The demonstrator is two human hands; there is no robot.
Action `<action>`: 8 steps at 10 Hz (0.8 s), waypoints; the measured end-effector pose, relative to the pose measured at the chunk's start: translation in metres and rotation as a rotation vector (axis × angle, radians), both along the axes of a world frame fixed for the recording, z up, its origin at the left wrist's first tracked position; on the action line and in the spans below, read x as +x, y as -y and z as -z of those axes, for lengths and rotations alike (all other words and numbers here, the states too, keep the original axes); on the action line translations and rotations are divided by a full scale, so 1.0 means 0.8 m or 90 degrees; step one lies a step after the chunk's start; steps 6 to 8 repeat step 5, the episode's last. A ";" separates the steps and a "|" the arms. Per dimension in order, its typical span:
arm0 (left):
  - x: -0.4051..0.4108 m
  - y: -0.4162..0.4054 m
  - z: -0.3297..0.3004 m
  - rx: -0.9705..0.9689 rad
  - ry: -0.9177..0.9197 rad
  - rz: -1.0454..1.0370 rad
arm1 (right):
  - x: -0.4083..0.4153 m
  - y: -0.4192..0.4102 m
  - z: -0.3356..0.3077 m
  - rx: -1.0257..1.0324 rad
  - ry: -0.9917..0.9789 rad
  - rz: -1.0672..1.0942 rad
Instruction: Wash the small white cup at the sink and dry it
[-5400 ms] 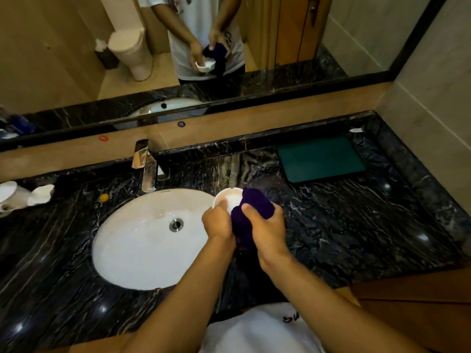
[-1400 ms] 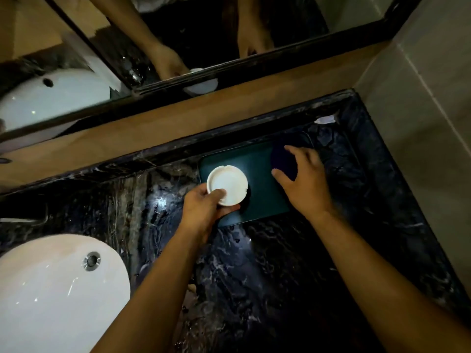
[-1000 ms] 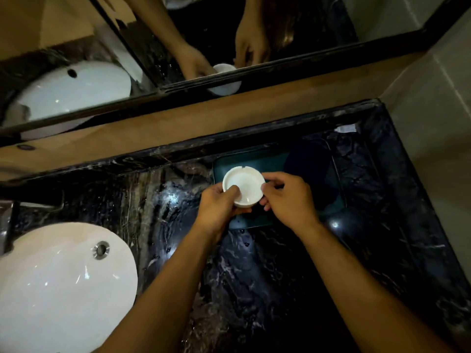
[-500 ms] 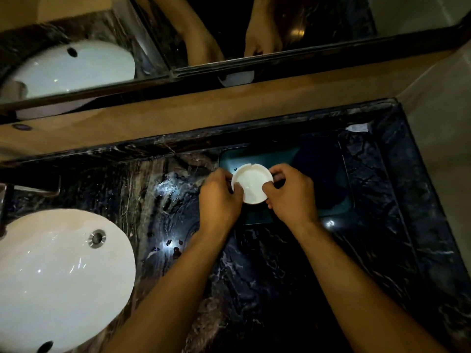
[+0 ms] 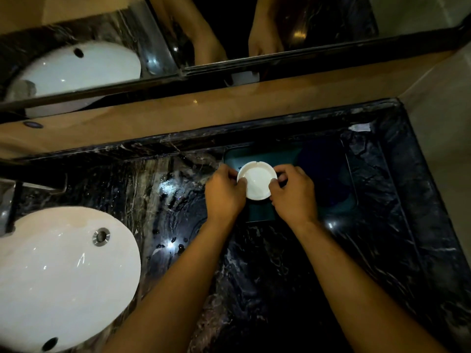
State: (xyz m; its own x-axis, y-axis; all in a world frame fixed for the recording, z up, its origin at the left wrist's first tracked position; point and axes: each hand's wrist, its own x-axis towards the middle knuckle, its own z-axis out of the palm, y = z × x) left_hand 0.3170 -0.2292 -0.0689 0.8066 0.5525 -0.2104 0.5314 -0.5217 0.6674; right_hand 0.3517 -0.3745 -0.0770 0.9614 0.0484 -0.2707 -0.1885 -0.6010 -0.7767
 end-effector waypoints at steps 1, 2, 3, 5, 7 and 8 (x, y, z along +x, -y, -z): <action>-0.002 -0.003 -0.003 -0.056 -0.002 0.010 | -0.005 -0.001 -0.003 -0.007 0.003 0.008; -0.010 -0.010 -0.010 -0.098 0.005 0.023 | -0.011 -0.001 -0.011 -0.049 -0.001 0.000; -0.041 -0.029 -0.018 -0.086 0.071 0.027 | -0.029 0.003 -0.025 -0.108 0.031 0.008; -0.130 -0.099 -0.022 0.032 0.009 0.109 | -0.110 -0.039 -0.049 -0.238 0.179 -0.083; -0.130 -0.099 -0.022 0.032 0.009 0.109 | -0.110 -0.039 -0.049 -0.238 0.179 -0.083; -0.130 -0.099 -0.022 0.032 0.009 0.109 | -0.110 -0.039 -0.049 -0.238 0.179 -0.083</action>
